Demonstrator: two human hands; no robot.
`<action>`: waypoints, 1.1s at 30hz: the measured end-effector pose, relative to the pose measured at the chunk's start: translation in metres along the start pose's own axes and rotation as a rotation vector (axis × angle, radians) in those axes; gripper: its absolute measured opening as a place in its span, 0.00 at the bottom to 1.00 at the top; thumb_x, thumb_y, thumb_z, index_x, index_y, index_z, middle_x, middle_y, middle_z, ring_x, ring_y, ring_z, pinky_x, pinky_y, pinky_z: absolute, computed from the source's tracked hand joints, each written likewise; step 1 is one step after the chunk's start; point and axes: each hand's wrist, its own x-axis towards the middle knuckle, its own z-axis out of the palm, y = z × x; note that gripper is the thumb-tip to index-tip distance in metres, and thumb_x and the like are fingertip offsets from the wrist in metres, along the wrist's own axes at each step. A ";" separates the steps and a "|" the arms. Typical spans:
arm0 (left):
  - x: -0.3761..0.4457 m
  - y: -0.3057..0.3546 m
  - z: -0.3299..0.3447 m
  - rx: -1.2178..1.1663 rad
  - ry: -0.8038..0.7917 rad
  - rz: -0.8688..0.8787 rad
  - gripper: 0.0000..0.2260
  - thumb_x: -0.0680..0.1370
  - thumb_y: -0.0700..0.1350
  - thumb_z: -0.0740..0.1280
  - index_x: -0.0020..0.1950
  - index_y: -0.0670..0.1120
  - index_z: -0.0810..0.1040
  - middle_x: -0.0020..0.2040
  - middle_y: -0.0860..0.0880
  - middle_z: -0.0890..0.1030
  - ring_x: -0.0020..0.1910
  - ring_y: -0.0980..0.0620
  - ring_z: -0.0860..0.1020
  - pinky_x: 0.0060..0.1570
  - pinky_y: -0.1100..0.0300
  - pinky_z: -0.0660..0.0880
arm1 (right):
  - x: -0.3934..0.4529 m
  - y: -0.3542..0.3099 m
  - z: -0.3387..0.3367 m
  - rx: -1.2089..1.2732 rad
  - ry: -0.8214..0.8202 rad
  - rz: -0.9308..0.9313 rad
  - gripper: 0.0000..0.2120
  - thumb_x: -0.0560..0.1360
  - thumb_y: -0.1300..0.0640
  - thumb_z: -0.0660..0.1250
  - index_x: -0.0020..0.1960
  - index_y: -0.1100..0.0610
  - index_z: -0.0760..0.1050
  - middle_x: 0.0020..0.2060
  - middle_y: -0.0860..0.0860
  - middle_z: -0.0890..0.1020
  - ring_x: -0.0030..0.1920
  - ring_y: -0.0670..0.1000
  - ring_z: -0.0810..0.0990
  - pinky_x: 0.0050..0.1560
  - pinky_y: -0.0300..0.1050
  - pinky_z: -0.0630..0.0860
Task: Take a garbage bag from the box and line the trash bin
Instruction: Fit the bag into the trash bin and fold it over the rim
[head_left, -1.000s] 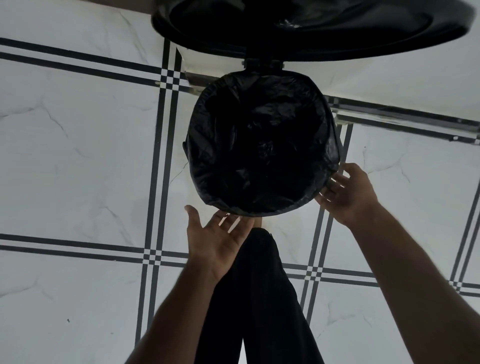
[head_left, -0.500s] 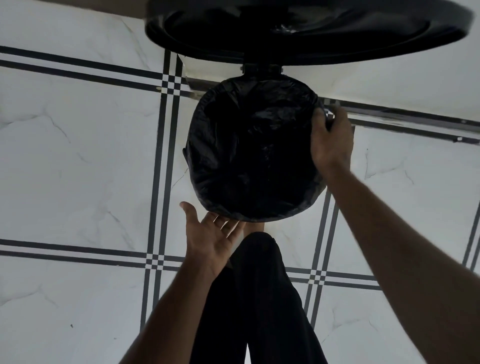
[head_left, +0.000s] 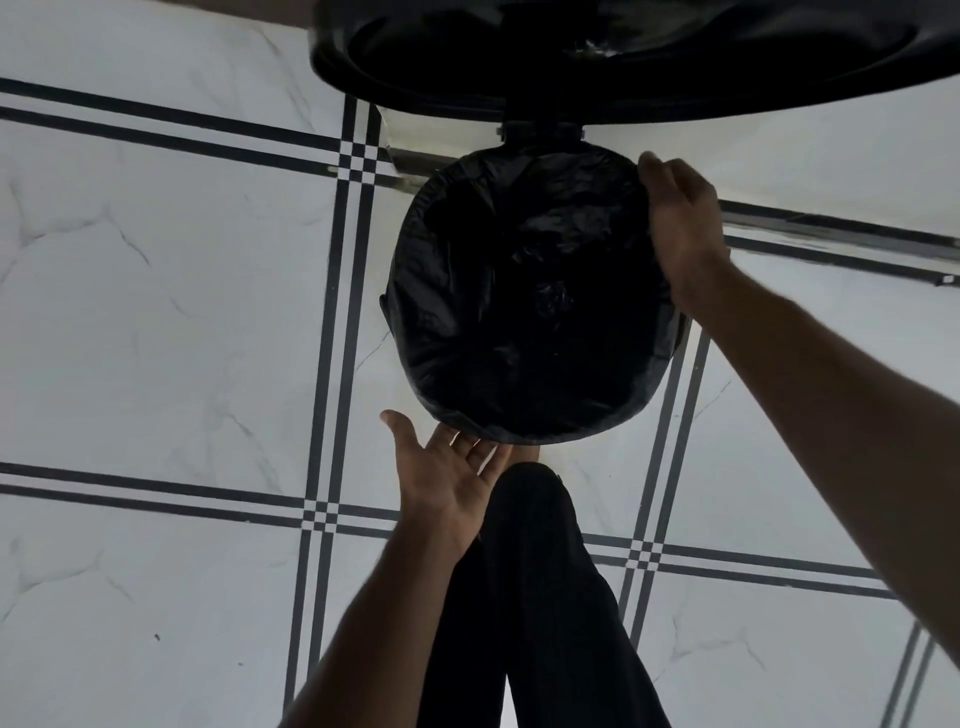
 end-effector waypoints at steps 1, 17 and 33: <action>0.000 -0.001 0.001 -0.017 0.005 -0.001 0.42 0.75 0.74 0.50 0.71 0.42 0.72 0.63 0.41 0.80 0.64 0.42 0.78 0.69 0.45 0.69 | 0.001 0.000 0.001 -0.037 -0.011 -0.012 0.19 0.81 0.45 0.62 0.35 0.51 0.63 0.30 0.45 0.67 0.29 0.43 0.66 0.26 0.34 0.63; 0.008 0.015 0.005 0.101 0.102 -0.017 0.35 0.79 0.69 0.50 0.65 0.42 0.77 0.61 0.42 0.81 0.63 0.43 0.77 0.63 0.48 0.72 | 0.015 0.002 -0.003 -0.066 -0.066 -0.094 0.20 0.74 0.40 0.65 0.33 0.52 0.65 0.28 0.49 0.67 0.32 0.50 0.67 0.36 0.44 0.64; 0.012 0.041 0.015 0.250 0.272 0.260 0.21 0.84 0.55 0.52 0.57 0.43 0.78 0.50 0.47 0.82 0.52 0.49 0.82 0.51 0.57 0.77 | 0.023 -0.002 0.000 -0.096 0.050 -0.143 0.15 0.71 0.41 0.68 0.50 0.50 0.82 0.44 0.42 0.85 0.46 0.40 0.82 0.51 0.39 0.77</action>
